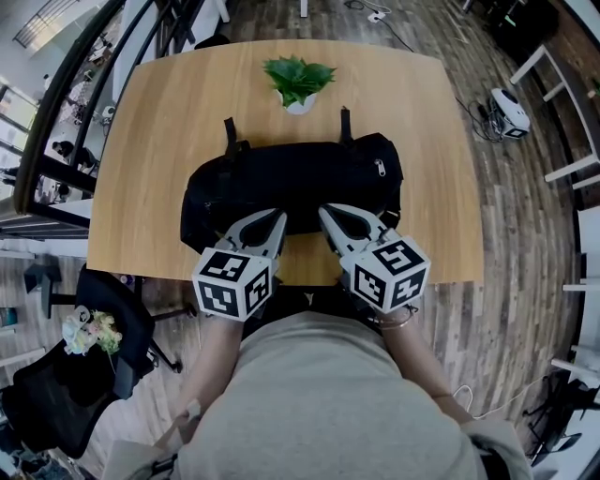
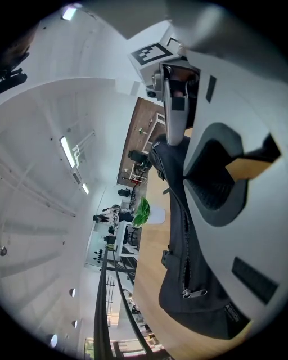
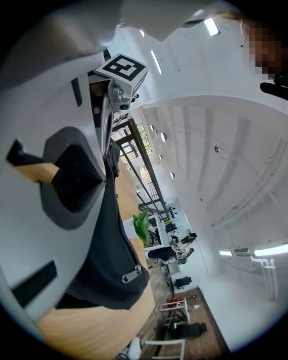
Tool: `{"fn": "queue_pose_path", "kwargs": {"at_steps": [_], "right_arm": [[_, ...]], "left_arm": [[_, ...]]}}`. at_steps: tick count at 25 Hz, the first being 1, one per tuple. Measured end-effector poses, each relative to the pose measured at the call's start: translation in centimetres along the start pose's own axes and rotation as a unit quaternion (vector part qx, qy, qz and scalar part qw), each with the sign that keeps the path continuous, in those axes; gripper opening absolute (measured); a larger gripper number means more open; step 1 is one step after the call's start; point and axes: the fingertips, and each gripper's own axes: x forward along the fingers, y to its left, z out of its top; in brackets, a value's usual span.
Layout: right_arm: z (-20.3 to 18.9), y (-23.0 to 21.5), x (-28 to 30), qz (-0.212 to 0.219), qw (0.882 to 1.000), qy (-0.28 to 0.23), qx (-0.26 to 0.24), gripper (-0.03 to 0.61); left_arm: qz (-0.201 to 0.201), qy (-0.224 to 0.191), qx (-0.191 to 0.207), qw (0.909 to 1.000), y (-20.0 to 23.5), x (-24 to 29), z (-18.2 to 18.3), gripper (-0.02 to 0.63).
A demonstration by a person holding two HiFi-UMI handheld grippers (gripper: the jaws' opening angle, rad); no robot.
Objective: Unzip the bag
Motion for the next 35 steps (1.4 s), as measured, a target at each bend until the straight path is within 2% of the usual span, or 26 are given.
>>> {"fn": "queue_pose_path", "kwargs": {"at_steps": [17, 26, 35], "right_arm": [[-0.3, 0.5, 0.6, -0.004, 1.000, 0.016, -0.018, 0.006], [-1.8, 0.0, 0.8, -0.014, 0.999, 0.036, -0.018, 0.006], [-1.6, 0.2, 1.0, -0.008, 0.999, 0.041, -0.029, 0.006]], "left_arm": [[0.002, 0.020, 0.003, 0.9998, -0.1, 0.2, -0.8, 0.021], [-0.018, 0.023, 0.000, 0.9996, -0.6, 0.2, -1.0, 0.021], [-0.028, 0.030, 0.002, 0.9991, -1.0, 0.6, -1.2, 0.021]]}}
